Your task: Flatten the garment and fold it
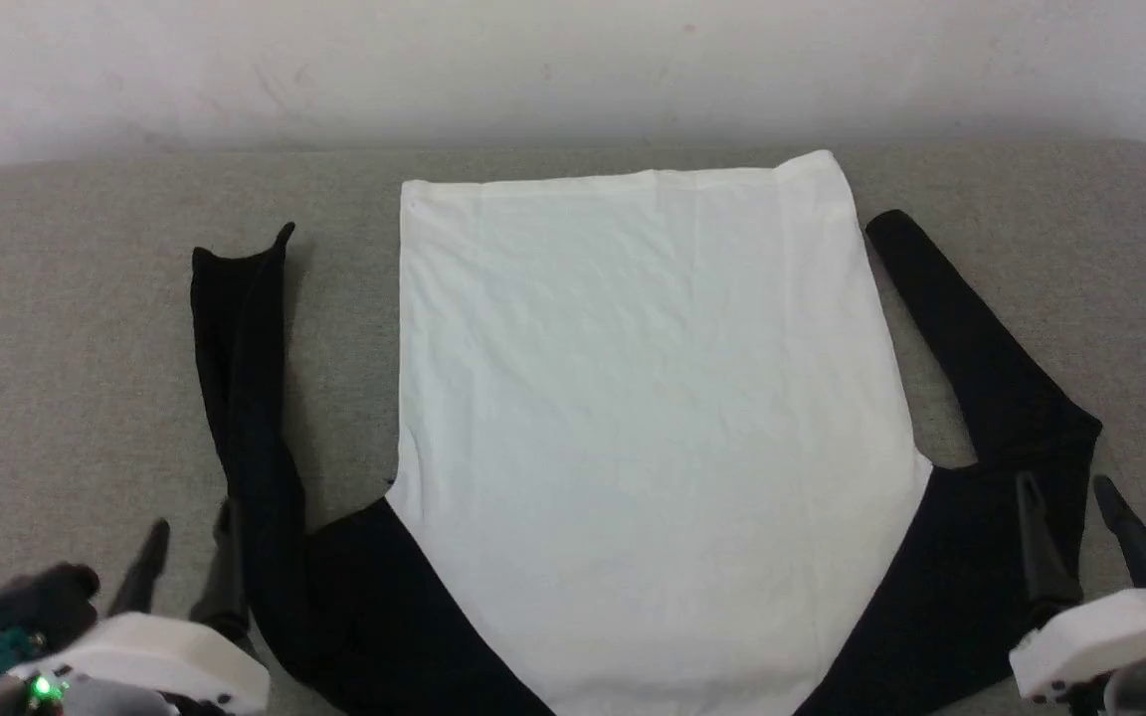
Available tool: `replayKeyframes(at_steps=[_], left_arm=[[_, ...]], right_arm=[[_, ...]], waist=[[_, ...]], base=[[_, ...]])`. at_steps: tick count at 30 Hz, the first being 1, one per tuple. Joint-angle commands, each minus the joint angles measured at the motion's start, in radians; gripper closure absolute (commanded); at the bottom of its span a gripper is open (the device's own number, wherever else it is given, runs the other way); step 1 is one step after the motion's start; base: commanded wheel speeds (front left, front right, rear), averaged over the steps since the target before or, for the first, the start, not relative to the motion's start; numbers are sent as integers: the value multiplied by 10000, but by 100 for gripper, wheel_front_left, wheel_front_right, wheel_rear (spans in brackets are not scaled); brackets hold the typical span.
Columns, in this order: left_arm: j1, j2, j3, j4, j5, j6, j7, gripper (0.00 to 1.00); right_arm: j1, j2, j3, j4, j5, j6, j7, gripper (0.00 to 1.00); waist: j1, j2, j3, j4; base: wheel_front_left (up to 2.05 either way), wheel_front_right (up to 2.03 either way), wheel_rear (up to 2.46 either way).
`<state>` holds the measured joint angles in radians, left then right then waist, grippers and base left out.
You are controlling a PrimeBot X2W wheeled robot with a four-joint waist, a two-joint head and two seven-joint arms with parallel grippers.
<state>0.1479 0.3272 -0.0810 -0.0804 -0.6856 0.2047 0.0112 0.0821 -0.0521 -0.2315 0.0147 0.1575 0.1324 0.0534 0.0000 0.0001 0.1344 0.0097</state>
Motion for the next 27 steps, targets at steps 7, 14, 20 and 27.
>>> replayKeyframes(at_steps=[7,14,20,27], left_arm=[[-2439,1683,72,606,1161,-559,15,0],[-4668,2907,32,1334,1002,-1172,1713,0],[-6322,3579,-4,1986,423,-1603,3433,0],[-7164,3974,-26,2535,-133,-1302,5392,0]], right_arm=[[-949,18,1091,-753,-204,-17,-1406,0],[-1721,18,1703,-1152,-322,-17,-1543,0],[-2370,18,2066,-1258,-62,-17,-1844,0],[-2786,18,2604,-1045,128,-17,-2020,0]], waist=[[0,-1,1235,-609],[0,-1,2323,-1152],[0,-1,3081,-1672],[0,-1,3637,-2078]], base=[[0,0,0],[0,0,0],[0,0,0],[0,0,0]])
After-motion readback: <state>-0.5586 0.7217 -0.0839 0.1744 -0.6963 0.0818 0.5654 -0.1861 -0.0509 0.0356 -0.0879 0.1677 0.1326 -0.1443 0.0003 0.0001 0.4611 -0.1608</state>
